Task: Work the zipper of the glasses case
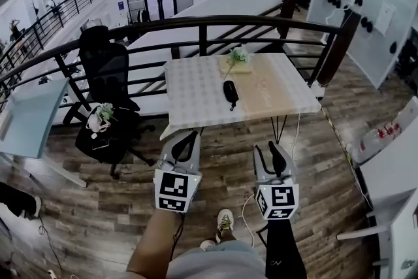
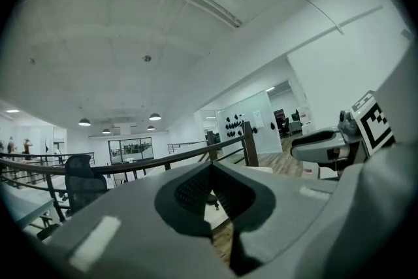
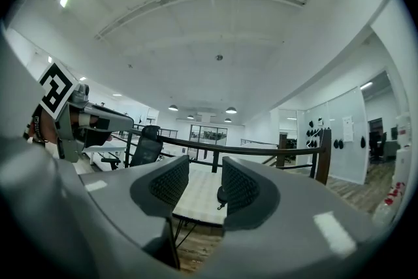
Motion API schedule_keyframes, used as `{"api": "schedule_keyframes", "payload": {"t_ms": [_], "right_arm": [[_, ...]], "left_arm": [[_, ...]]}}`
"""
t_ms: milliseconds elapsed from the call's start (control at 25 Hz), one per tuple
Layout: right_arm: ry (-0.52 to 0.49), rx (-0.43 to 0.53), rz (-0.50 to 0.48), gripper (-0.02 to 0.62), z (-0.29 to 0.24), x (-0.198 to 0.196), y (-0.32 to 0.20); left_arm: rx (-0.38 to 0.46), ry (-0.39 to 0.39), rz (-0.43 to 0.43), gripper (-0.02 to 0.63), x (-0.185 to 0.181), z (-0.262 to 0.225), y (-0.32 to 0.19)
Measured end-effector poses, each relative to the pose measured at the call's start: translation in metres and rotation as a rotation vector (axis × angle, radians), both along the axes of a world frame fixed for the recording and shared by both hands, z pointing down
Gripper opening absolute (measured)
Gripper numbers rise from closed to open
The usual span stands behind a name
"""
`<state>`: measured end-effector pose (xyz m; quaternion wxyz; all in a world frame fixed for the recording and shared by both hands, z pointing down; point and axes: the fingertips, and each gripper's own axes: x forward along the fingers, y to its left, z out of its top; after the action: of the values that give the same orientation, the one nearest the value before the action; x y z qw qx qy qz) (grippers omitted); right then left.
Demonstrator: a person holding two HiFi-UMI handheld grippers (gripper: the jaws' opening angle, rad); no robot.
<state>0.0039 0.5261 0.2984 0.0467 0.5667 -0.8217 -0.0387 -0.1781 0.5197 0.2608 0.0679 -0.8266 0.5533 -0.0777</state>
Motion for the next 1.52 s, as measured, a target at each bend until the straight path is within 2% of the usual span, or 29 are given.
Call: {"api": "schedule_keyframes", "payload": {"t_ms": [160, 200, 440, 560, 800, 1120, 1360, 1520], "right_arm": [[-0.012, -0.003, -0.022, 0.187, 0.001, 0.001, -0.038], [-0.014, -0.004, -0.028, 0.187, 0.000, 0.002, -0.048], [-0.019, 0.015, -0.056, 0.188, -0.006, 0.007, -0.114], [-0.024, 0.026, -0.069, 0.189, -0.009, 0.010, -0.144], [-0.034, 0.053, -0.102, 0.189, -0.019, 0.020, -0.191], [-0.062, 0.039, -0.117, 0.189, -0.011, 0.033, -0.225], [-0.061, 0.012, -0.106, 0.189, 0.004, 0.037, -0.252], [-0.062, -0.003, -0.080, 0.189, 0.013, 0.043, -0.287]], "left_arm": [[0.020, 0.005, -0.063, 0.009, -0.004, -0.003, -0.031], [0.025, 0.008, -0.072, 0.046, -0.003, -0.003, -0.040], [0.045, 0.021, -0.062, 0.145, 0.009, -0.004, -0.095], [0.062, 0.018, -0.041, 0.166, 0.021, -0.007, -0.119], [0.085, 0.017, -0.037, 0.166, 0.039, -0.015, -0.158], [0.073, -0.002, -0.030, 0.166, 0.057, -0.008, -0.190], [0.066, 0.006, 0.006, 0.166, 0.063, 0.002, -0.222], [0.052, 0.006, 0.028, 0.167, 0.066, 0.011, -0.261]]}}
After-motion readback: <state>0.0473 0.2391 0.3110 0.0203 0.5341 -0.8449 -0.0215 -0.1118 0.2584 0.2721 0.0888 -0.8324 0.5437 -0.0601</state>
